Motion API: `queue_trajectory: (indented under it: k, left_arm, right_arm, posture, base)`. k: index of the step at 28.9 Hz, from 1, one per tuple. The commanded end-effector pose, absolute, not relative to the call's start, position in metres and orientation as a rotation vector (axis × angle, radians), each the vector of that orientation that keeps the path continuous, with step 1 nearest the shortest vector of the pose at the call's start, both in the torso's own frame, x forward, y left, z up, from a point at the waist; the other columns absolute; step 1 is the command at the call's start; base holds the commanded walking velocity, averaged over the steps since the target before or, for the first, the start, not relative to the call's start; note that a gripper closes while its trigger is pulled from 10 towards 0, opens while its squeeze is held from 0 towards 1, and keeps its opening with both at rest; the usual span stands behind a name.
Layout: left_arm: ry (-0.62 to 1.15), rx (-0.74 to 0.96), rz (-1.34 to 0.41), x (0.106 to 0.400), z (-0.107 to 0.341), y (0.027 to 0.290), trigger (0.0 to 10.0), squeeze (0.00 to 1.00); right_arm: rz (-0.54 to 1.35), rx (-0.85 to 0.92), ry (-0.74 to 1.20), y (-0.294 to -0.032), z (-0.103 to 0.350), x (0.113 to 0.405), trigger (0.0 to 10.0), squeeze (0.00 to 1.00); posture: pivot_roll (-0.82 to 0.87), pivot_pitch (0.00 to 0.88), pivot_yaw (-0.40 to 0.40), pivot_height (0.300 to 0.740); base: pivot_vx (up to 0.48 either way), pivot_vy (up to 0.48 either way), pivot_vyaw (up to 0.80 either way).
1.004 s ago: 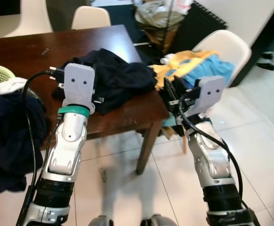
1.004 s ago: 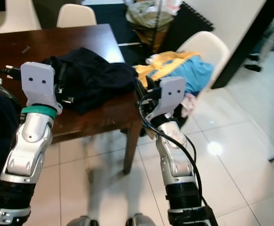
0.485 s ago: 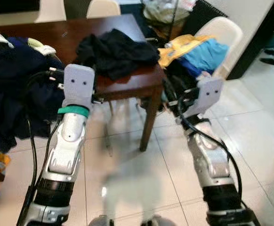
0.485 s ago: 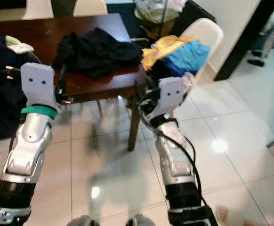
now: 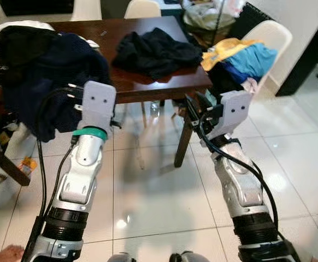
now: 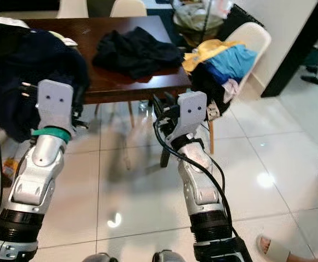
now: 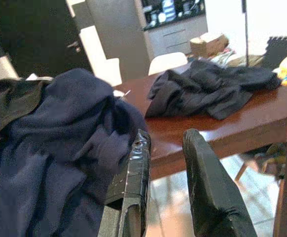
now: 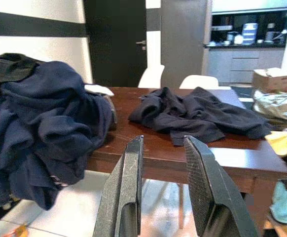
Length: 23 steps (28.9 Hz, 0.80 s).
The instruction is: Hang hanger
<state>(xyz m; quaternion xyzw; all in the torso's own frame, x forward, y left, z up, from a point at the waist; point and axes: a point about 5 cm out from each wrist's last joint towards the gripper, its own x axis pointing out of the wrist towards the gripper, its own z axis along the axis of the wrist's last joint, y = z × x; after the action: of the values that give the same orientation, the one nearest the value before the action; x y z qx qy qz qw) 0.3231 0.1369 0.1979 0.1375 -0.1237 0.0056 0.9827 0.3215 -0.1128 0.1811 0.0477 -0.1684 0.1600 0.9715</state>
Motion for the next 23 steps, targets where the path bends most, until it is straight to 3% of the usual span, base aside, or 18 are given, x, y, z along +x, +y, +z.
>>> queue_trajectory:
  k: [1, 23]
  left_arm:
    - [-0.220, 0.298, 0.007, 0.3225, 0.1923, 0.1358, 10.0, 0.00]
    - [-0.234, 0.332, 0.022, 0.3212, 0.2007, 0.1363, 10.0, 0.00]
  right_arm:
    - [0.310, 0.104, -0.325, -0.1156, 0.1767, 0.3227, 10.0, 0.00]
    - [0.303, 0.111, -0.312, -0.1152, 0.1729, 0.3238, 10.0, 0.00]
  posture:
    - [0.04, 0.000, 0.013, 0.740]
    - [0.05, 0.000, 0.019, 0.740]
  base:
    - [0.000, 0.000, 0.77]
    - [0.000, 0.000, 0.78]
